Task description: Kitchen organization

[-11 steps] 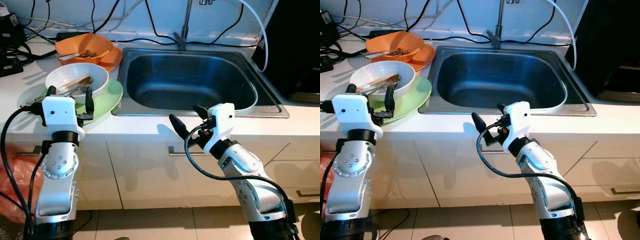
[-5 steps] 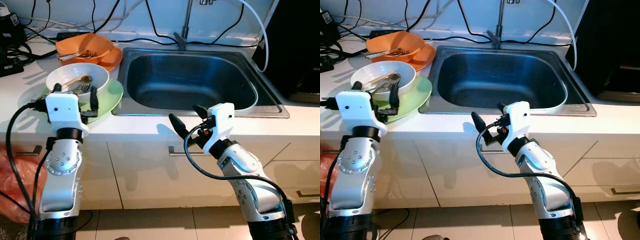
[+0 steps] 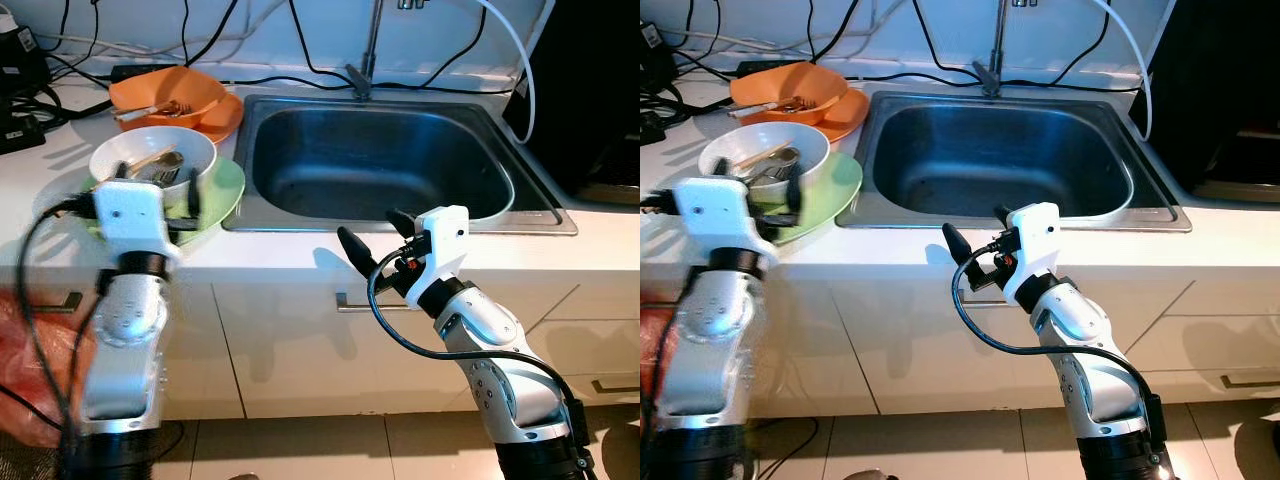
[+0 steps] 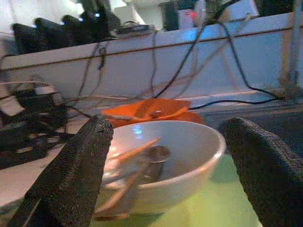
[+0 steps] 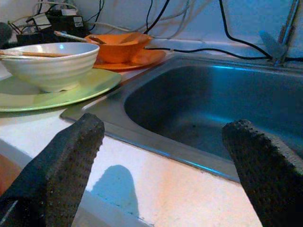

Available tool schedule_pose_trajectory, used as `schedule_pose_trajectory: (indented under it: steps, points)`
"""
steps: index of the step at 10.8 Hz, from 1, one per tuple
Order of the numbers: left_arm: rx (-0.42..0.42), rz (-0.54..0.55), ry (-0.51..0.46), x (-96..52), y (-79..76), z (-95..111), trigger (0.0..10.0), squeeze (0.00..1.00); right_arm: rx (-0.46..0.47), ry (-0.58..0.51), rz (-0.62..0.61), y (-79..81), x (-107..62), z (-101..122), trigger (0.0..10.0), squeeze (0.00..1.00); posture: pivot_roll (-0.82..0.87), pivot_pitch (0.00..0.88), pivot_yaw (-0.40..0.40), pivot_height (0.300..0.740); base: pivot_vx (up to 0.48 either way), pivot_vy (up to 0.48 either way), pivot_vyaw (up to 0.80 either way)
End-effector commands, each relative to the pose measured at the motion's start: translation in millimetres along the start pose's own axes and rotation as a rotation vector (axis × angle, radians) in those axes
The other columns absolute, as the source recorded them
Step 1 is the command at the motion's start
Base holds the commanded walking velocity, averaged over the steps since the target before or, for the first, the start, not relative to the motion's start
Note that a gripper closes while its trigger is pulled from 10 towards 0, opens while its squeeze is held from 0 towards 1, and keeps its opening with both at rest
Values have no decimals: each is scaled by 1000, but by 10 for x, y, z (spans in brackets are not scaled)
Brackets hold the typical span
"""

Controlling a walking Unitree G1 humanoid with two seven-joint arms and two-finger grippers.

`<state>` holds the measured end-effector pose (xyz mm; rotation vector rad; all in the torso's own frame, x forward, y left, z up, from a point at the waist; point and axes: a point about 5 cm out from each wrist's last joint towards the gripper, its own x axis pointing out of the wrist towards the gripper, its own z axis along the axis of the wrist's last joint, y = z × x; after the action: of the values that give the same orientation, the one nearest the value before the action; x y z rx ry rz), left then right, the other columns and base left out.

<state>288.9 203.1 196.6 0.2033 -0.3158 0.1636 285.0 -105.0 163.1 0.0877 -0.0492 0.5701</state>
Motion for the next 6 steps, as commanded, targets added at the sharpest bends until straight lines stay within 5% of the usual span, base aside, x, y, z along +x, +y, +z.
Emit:
schedule_pose_trajectory:
  steps: [1, 6]
  points:
    - [26, 35, -13, -4, 59, 21, 10000, 0, -7, -9, 0, -1, -6, 17, 10000, 0, 119, 27, -32, 740, 0, 0, 0]
    - [10, 0, 26, -11, -30, -81, 10000, 0, -13, -11, -4, -10, -3, 22, 10000, 0, 112, 20, -29, 740, 0, 0, 0]
